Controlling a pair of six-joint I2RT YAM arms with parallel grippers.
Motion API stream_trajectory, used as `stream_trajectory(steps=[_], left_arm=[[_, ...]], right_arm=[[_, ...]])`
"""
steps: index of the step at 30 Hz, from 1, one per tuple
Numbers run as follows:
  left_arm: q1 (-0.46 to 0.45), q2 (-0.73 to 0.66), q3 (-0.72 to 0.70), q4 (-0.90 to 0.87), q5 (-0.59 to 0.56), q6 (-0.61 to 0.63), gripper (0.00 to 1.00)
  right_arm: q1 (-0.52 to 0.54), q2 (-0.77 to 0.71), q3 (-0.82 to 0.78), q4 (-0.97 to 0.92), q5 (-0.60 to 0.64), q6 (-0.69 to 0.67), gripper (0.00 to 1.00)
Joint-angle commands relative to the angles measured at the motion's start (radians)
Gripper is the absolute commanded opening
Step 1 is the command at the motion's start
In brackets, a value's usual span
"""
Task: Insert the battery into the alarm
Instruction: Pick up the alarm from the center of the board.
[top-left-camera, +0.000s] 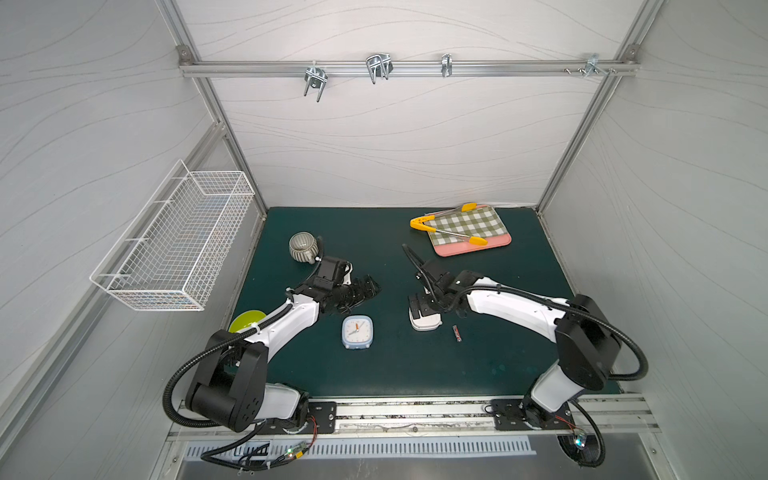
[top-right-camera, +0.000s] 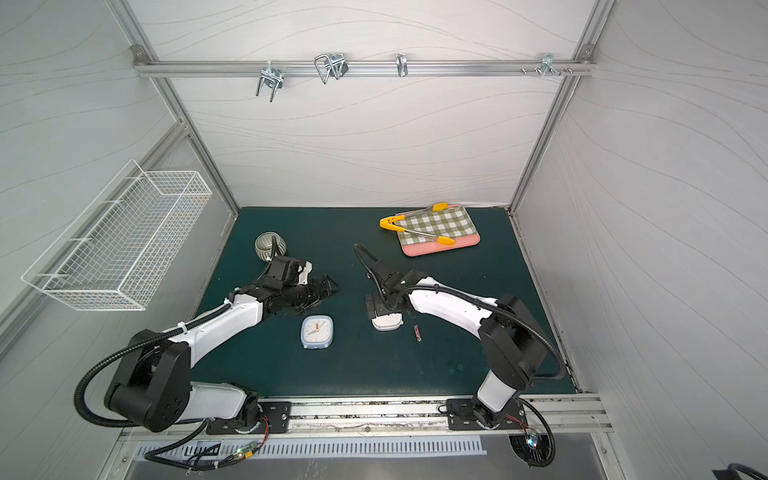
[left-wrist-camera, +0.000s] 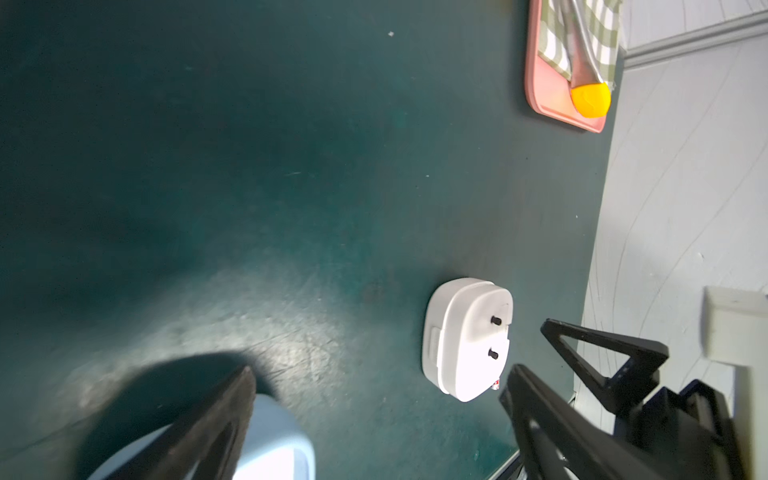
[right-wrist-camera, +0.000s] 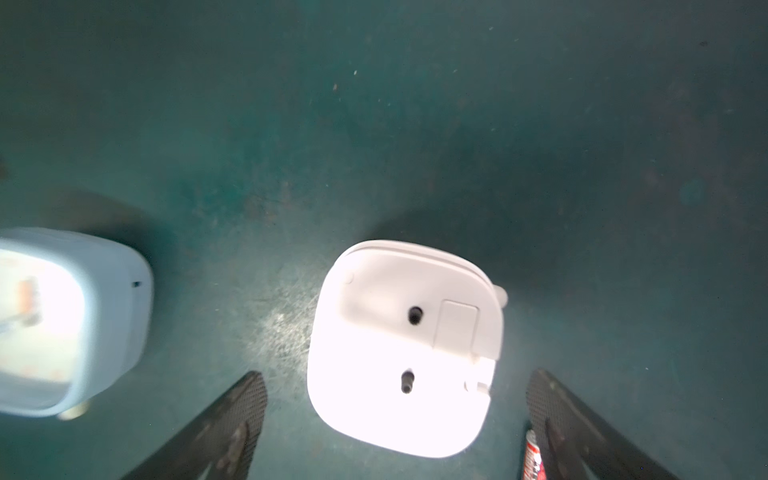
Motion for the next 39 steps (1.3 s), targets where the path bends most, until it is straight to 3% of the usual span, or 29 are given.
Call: stream_trajectory(steps=[1, 13, 19, 30, 39], left_arm=[[0.005, -0.019, 0.001, -0.007, -0.003, 0.008, 0.96], [0.005, 0.005, 0.002, 0.009, 0.019, 0.009, 0.96], [0.005, 0.010, 0.005, 0.016, 0.028, 0.007, 0.96], [0.005, 0.013, 0.006, 0.022, 0.037, 0.003, 0.95], [0.005, 0.017, 0.005, 0.027, 0.042, 0.003, 0.95]], right_arm=[[0.025, 0.049, 0.036, -0.089, 0.082, 0.006, 0.99], [0.022, 0.133, 0.048, -0.073, 0.013, 0.026, 0.99], [0.005, 0.135, 0.041, -0.063, -0.013, 0.032, 0.93], [-0.020, 0.136, 0.025, -0.046, -0.060, 0.031, 0.98], [-0.021, 0.116, 0.022, -0.042, -0.071, 0.026, 0.89]])
